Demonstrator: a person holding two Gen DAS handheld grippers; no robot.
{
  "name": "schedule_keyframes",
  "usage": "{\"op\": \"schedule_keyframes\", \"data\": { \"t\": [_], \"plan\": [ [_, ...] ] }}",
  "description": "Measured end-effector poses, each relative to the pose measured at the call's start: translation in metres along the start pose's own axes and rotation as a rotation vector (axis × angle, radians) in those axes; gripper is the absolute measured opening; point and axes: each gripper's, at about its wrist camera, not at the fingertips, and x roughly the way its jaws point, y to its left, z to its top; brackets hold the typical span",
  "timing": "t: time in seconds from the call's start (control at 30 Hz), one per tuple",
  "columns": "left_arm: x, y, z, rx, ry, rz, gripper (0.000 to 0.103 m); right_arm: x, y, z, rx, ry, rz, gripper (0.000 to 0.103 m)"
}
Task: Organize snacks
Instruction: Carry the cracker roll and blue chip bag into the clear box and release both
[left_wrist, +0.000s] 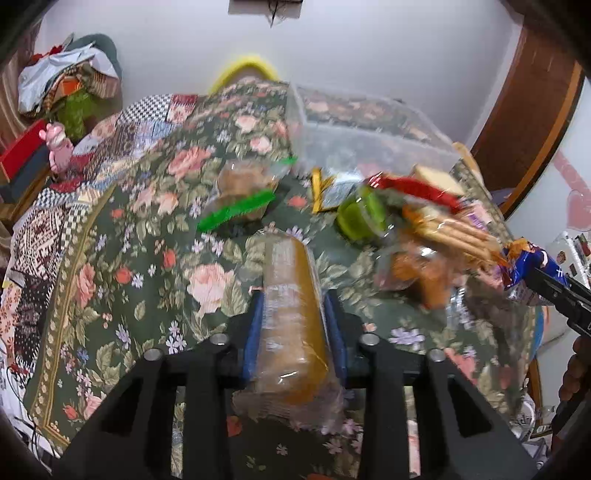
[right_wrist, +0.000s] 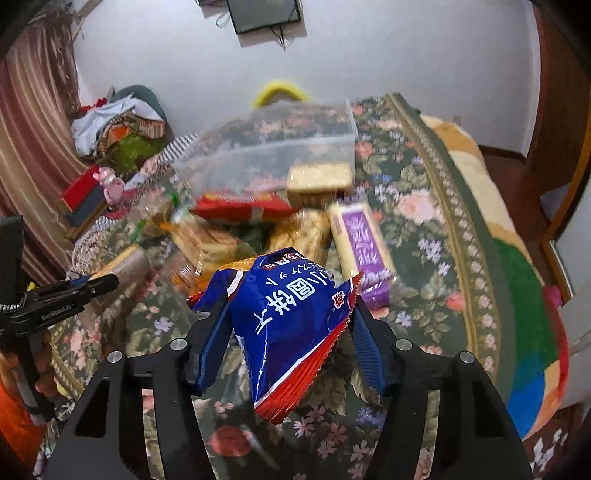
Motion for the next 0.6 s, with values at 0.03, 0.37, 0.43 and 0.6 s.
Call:
{"op": "schedule_keyframes", "data": {
  "t": [0.03, 0.37, 0.43, 0.6],
  "plan": [
    [-0.004, -0.001, 0.002, 0.003, -0.009, -0.003, 0.000, -0.003, 0.001, 0.002, -0.001, -0.009, -0.002, 0.058],
    [0.016, -0.001, 0.001, 0.015, 0.062, -0.001, 0.028, -0.012, -0.002, 0.010, 0.011, -0.056, -0.016, 0.059],
    [0.030, 0.001, -0.007, 0.025, 0.091, 0.023, 0.049, -0.012, -0.005, 0.009, 0.017, -0.052, -0.020, 0.059],
    [0.059, 0.010, -0.022, -0.023, 0.170, -0.022, 0.044, -0.009, -0.011, 0.009, 0.044, -0.042, -0.030, 0.059]
  ]
}}
